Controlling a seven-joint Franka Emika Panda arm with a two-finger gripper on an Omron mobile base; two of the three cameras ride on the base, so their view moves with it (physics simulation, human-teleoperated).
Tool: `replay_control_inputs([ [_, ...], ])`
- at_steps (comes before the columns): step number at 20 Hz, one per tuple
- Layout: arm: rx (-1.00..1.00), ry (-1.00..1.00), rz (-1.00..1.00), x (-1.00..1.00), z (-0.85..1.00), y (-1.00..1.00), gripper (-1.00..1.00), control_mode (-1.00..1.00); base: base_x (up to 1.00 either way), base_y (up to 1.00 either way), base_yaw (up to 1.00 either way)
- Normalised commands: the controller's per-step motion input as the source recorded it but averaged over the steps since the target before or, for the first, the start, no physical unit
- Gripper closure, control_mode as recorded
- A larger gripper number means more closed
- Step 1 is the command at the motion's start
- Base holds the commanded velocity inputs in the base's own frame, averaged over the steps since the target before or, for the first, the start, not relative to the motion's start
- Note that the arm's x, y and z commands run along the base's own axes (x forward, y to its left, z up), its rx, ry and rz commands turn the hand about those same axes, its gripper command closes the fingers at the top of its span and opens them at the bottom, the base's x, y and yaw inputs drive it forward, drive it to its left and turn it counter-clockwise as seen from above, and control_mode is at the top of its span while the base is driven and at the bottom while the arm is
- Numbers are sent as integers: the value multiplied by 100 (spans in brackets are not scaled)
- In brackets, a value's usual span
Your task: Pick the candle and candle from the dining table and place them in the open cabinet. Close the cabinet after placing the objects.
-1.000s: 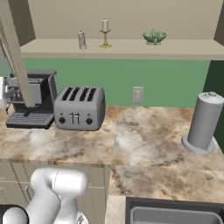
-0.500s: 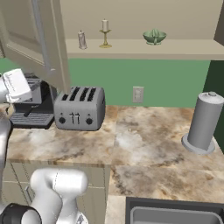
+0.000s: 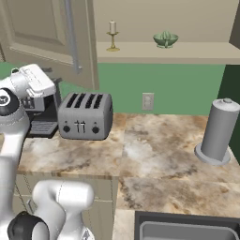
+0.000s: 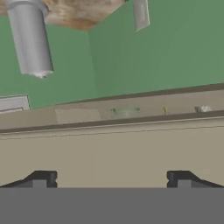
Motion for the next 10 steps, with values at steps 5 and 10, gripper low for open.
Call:
replay_control_inputs([
  [5, 5, 6, 11, 50, 9, -38, -100, -100, 0, 0, 0],
  [10, 6, 6, 15, 60, 0, -34, -100, -100, 0, 0, 0],
])
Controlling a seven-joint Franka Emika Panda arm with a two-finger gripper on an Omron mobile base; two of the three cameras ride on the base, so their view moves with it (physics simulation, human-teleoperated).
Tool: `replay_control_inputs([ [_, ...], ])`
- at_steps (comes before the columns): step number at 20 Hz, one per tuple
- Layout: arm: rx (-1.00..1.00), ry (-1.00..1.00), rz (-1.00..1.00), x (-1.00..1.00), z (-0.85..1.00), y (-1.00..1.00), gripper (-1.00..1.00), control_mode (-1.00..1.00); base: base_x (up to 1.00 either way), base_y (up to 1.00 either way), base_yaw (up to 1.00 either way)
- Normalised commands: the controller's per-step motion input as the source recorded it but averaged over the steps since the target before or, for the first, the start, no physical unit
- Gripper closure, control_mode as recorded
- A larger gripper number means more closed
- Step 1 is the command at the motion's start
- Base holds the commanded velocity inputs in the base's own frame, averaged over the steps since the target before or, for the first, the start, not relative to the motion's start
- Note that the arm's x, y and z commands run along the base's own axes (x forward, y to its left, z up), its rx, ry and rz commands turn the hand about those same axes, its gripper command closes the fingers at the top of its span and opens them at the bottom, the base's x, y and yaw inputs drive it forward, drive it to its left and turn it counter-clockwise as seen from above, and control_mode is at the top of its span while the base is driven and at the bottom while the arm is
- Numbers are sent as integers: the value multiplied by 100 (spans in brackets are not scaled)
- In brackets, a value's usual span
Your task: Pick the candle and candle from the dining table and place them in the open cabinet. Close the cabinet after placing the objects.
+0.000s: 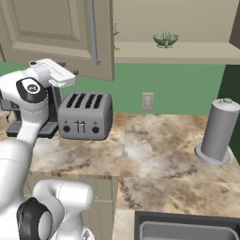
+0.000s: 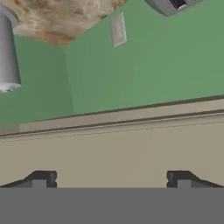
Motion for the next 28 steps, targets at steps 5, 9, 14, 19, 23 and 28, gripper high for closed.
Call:
replay_control_inputs([
  [5, 6, 3, 16, 58, 0, -27, -100, -100, 0, 0, 0],
  [9, 6, 6, 18, 66, 0, -22, -100, -100, 0, 0, 0],
  [14, 7, 7, 15, 70, 0, -12, -100, -100, 0, 0, 0],
  [19, 4, 11, 9, 80, 0, 0, -100, -100, 0, 0, 0],
  [23, 1, 12, 7, 77, 0, 0, -100, -100, 0, 0, 0],
  [28, 0, 12, 7, 68, 0, 0, -100, -100, 0, 0, 0],
])
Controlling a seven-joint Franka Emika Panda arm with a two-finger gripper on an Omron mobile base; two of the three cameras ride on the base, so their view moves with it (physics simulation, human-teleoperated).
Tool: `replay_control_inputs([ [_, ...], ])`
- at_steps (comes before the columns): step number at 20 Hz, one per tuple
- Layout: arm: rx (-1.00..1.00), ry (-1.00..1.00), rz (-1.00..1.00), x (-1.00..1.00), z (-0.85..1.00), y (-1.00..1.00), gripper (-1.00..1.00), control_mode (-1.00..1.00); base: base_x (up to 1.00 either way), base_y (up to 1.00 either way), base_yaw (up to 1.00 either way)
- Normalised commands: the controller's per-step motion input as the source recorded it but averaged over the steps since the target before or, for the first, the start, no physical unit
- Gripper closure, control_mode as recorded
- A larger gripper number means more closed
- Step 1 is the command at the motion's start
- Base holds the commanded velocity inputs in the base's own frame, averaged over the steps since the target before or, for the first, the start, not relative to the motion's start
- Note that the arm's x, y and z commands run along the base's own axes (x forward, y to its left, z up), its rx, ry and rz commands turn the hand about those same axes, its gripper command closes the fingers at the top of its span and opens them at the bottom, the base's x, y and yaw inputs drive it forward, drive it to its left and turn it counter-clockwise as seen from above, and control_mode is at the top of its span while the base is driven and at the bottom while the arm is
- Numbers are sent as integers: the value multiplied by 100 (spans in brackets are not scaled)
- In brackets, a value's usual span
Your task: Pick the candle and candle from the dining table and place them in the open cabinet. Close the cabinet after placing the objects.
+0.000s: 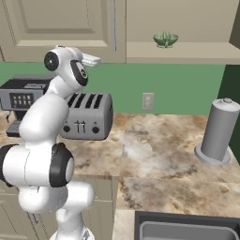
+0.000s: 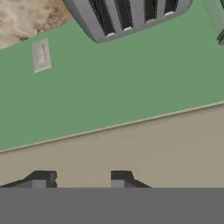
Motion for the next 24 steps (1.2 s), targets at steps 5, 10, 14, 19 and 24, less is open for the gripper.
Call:
replay_control_inputs([
  [5, 0, -2, 9, -19, 0, -7, -100, -100, 0, 0, 0],
  [10, 0, -8, 9, -46, 0, -13, -100, -100, 0, 0, 0],
  [14, 0, -7, 7, -47, 2, -11, -100, -100, 0, 0, 0],
  [19, 0, 0, 2, -30, 12, -17, -100, -100, 0, 0, 0],
  [24, 1, 0, -2, -39, 3, -25, -100, -100, 0, 0, 0],
])
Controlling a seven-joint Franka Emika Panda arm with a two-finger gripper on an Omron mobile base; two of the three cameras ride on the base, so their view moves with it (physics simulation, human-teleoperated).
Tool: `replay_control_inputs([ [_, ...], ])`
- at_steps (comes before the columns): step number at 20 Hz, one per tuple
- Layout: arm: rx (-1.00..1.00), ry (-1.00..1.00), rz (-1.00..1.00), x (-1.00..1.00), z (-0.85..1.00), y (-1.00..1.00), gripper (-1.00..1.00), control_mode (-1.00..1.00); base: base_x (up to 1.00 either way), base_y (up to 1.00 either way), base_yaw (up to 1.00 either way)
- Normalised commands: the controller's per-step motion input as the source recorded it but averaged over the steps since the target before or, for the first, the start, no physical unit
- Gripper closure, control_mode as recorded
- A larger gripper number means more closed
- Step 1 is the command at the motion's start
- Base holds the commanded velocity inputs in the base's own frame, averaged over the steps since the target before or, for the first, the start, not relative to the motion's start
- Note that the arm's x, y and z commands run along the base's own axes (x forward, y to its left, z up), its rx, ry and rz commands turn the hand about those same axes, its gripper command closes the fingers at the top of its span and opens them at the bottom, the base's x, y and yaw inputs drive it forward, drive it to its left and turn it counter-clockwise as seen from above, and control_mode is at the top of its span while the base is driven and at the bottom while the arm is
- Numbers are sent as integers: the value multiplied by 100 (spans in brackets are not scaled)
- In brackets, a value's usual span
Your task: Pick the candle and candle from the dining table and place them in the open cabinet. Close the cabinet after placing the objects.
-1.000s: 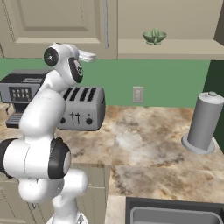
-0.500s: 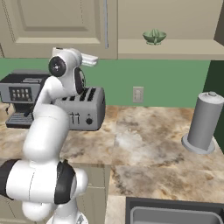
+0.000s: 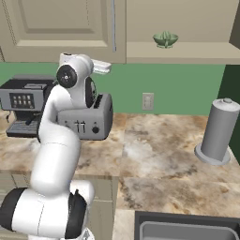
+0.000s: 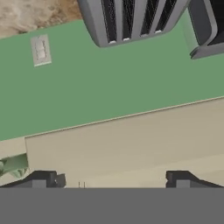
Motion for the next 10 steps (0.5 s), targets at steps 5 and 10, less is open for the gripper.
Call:
replay_control_inputs([
  [5, 3, 0, -2, -54, 0, -35, -100, -100, 0, 0, 0],
  [10, 4, 0, -2, -56, 0, -31, -100, -100, 0, 0, 0],
])
